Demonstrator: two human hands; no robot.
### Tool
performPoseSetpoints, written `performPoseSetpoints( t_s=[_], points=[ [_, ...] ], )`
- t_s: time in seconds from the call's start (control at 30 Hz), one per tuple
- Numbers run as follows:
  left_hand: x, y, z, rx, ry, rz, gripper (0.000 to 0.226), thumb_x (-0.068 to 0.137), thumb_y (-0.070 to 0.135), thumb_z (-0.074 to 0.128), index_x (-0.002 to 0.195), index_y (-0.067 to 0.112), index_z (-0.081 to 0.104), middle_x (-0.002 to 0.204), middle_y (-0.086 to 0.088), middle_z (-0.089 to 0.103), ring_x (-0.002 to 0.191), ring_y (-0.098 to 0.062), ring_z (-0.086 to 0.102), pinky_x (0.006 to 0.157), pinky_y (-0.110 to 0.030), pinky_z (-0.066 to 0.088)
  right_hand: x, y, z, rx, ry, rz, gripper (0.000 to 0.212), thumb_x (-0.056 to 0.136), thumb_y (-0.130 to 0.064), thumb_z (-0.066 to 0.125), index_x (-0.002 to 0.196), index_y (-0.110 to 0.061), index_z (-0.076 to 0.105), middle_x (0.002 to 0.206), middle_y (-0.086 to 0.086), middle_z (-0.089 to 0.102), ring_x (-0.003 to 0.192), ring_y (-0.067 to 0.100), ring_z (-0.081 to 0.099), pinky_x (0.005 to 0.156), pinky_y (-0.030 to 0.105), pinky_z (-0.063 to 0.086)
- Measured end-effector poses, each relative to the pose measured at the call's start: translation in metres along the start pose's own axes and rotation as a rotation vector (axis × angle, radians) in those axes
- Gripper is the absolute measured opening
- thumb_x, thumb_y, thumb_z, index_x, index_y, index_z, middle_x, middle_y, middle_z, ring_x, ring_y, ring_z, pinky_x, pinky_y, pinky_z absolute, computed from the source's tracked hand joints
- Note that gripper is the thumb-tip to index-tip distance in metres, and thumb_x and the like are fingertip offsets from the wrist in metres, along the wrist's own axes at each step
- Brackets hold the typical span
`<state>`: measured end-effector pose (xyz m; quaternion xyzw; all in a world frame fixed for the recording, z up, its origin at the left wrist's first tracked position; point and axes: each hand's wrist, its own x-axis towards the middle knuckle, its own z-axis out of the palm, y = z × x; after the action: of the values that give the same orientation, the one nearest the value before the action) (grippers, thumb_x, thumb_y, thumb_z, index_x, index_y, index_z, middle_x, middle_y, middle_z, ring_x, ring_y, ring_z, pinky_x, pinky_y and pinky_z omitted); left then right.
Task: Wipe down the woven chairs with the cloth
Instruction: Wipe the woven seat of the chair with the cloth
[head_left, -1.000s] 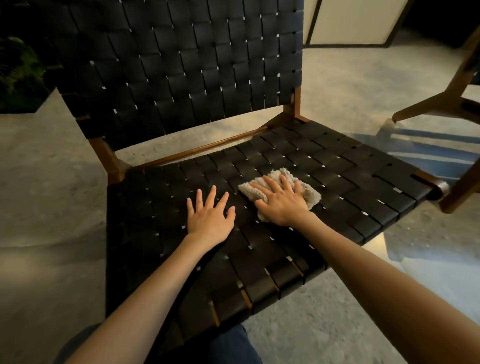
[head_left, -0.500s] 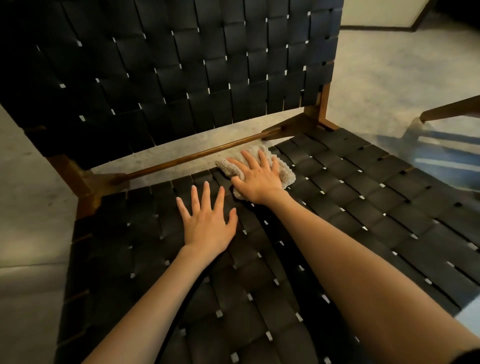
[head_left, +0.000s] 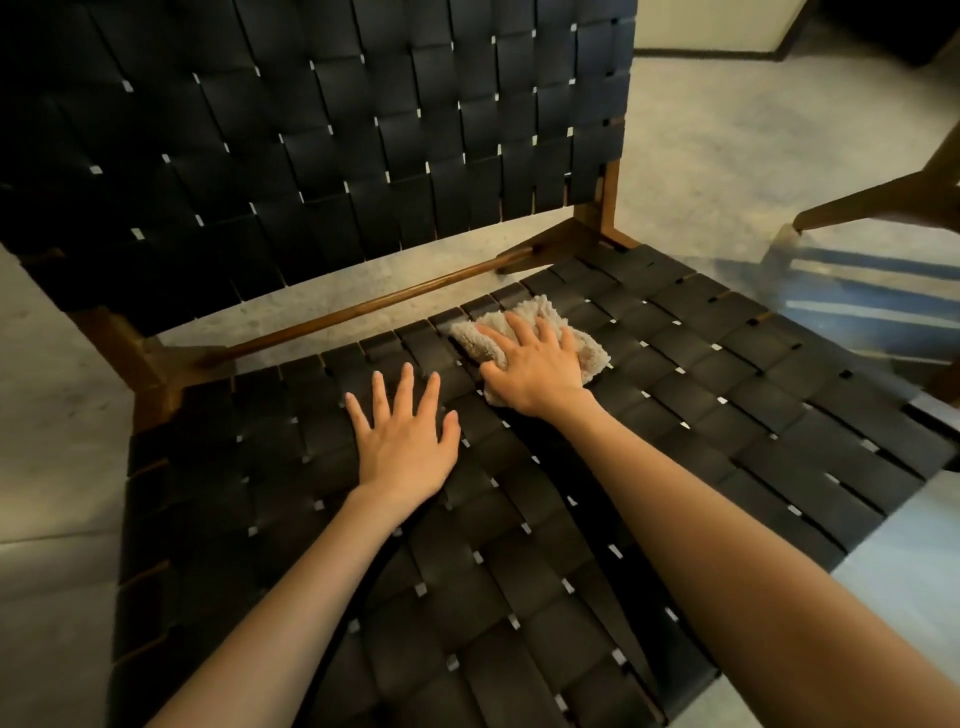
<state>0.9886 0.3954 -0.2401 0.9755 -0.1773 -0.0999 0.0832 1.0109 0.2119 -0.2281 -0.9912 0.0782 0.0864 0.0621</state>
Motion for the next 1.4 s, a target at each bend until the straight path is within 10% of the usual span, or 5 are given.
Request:
performPoseSetpoints(
  t_s=[0.63, 1.4],
  points=[
    [-0.072, 0.105, -0.014, -0.128, -0.281, 0.118, 0.053, 0.1, 0.049, 0.019, 0.15, 0.038, 0.004, 0.159, -0.011, -0.009, 0.143, -0.036, -0.014, 0.11, -0.059, -0.012, -0.231, 0.079, -0.041, -0.083, 0.096, 0.32, 0.055, 0.089, -0.059, 0.025, 0.143, -0.047, 0.03, 0.156, -0.005, 0.023, 0.144, 0.029, 0.008, 0.112, 0.056, 0.002],
    [0.029, 0.066, 0.007, -0.066, -0.031, 0.174, 0.058, 0.098, 0.052, 0.02, 0.151, 0.031, 0.007, 0.16, -0.004, -0.002, 0.146, -0.023, -0.009, 0.114, -0.049, -0.008, -0.006, 0.076, -0.009, -0.077, 0.008, 0.04, 0.056, 0.096, -0.056, 0.022, 0.149, -0.044, 0.009, 0.161, -0.002, 0.003, 0.147, 0.029, -0.007, 0.113, 0.053, -0.012]
  ],
)
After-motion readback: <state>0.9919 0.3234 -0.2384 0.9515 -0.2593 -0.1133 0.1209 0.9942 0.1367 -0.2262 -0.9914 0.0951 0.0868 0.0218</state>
